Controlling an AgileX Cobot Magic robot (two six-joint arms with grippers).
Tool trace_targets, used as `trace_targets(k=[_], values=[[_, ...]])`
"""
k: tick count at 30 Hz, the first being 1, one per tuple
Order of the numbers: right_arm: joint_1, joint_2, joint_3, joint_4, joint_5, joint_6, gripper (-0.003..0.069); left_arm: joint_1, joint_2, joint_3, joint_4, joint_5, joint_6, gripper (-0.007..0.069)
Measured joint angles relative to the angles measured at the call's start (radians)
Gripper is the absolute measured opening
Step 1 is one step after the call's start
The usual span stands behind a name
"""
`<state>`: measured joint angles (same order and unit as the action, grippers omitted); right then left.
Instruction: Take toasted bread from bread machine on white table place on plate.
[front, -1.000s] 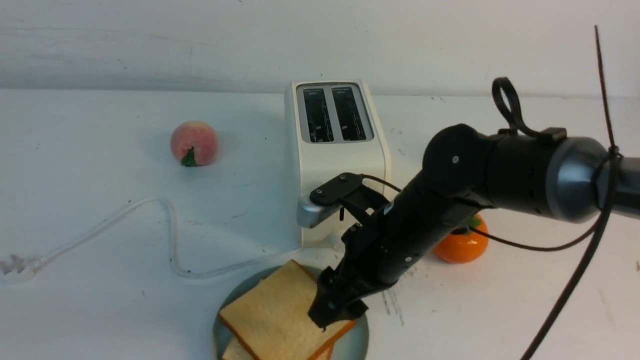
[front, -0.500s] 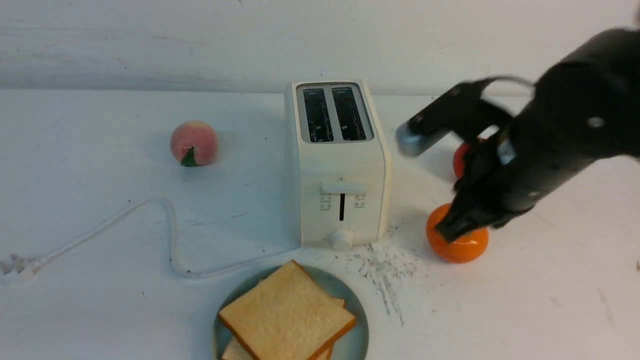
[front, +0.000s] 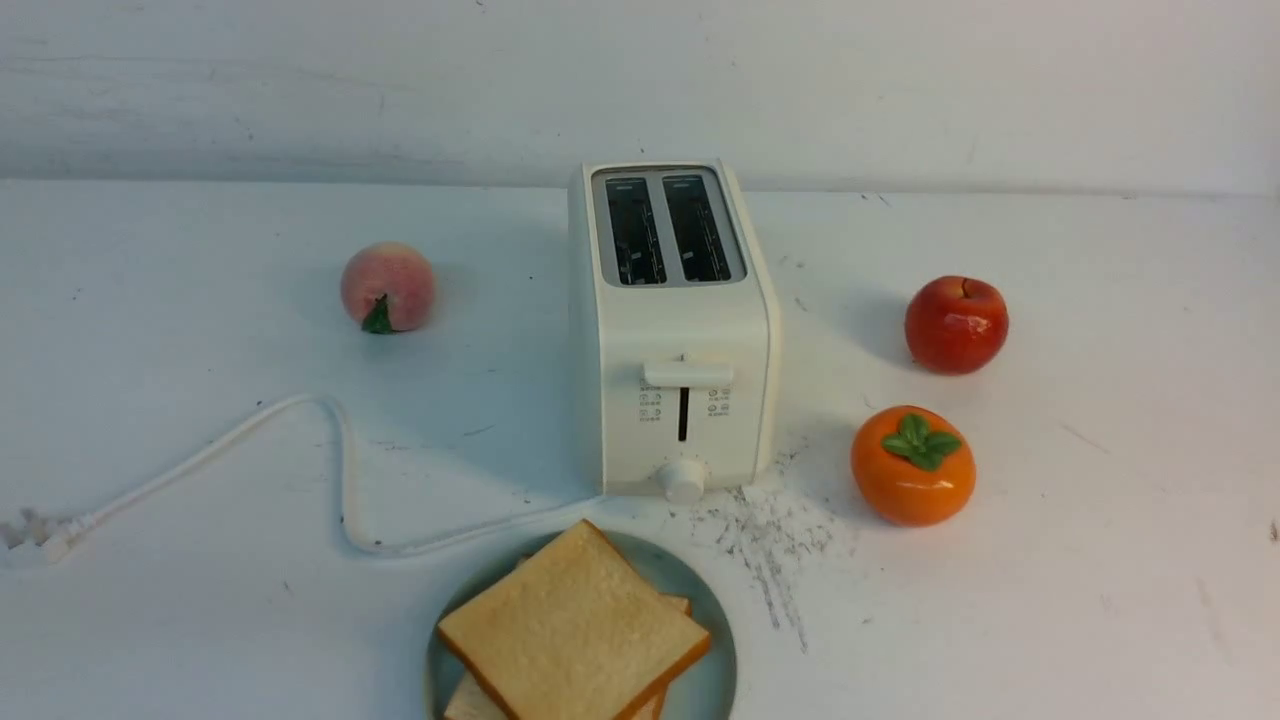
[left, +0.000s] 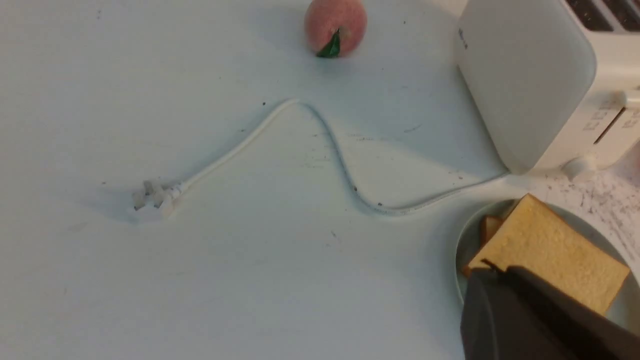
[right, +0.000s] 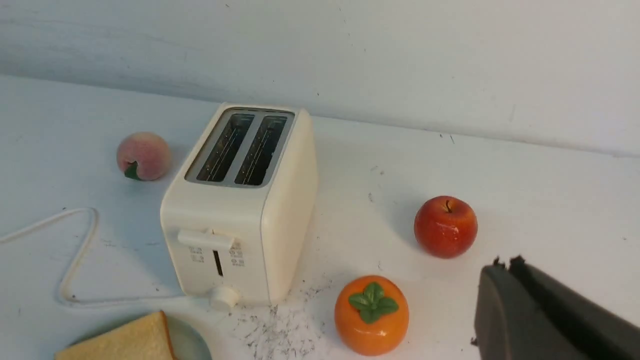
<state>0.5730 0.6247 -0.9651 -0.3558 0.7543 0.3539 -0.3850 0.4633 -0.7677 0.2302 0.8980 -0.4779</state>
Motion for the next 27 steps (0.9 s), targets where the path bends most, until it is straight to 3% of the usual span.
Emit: trace_targets(k=[7, 14, 19, 21, 27], values=[[0.000, -0.238, 0.379, 0.000, -0.209, 0.003, -0.0010, 0.000, 0.000, 0.000, 0.000, -0.045, 0.000, -0.0011], [0.000, -0.344, 0.515, -0.025, -0.335, 0.117, -0.0008, 0.000, 0.000, 0.000, 0.000, -0.048, 0.000, -0.0006], [0.000, -0.391, 0.519, -0.133, -0.314, 0.228, -0.0008, 0.000, 0.000, 0.000, 0.000, -0.044, 0.000, -0.0003], [0.000, -0.429, 0.519, -0.224, -0.245, 0.311, -0.0008, 0.000, 0.000, 0.000, 0.000, -0.031, 0.000, -0.0003], [0.000, -0.491, 0.519, -0.336, -0.105, 0.481, -0.0008, 0.000, 0.000, 0.000, 0.000, -0.013, 0.000, -0.0003]])
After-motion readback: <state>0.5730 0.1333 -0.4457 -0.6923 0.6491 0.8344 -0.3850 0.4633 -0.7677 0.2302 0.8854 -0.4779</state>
